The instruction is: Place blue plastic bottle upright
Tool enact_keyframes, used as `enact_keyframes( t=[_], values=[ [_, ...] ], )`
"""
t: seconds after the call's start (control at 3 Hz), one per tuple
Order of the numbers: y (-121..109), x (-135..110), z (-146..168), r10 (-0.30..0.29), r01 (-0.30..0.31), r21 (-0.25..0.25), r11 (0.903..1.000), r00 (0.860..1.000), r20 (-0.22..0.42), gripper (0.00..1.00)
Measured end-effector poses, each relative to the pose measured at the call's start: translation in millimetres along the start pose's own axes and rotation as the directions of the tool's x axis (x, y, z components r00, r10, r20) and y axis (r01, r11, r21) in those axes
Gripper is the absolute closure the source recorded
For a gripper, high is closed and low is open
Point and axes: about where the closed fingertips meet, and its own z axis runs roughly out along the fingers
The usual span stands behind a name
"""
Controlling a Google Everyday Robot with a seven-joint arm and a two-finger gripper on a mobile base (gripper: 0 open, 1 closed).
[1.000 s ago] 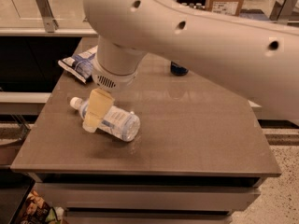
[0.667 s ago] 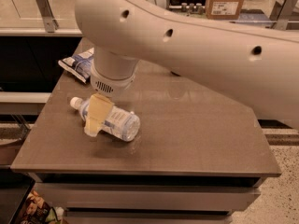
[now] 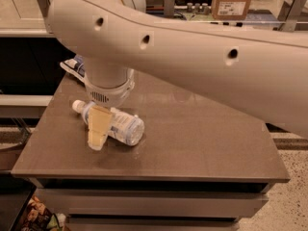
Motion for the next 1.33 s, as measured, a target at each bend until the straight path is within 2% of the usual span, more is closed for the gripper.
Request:
enact_keyframes(
  t=[0.33,0.67,1.0,1.33],
  values=[
    [3,2,3,0.011,-0.013,-0.017,0.9998,0.998,-0.067,0.0],
    [-3,-1,6,0.046,-0.051,-0.046,0.9977,0.994,-0.098,0.0],
    [-11,-9,10,0.084,-0.09,-0.068,0.9936,0.993,-0.084,0.0],
    [-15,-13,16,0.13,-0.134,-0.096,0.9863,0.99,-0.048,0.19]
  ],
)
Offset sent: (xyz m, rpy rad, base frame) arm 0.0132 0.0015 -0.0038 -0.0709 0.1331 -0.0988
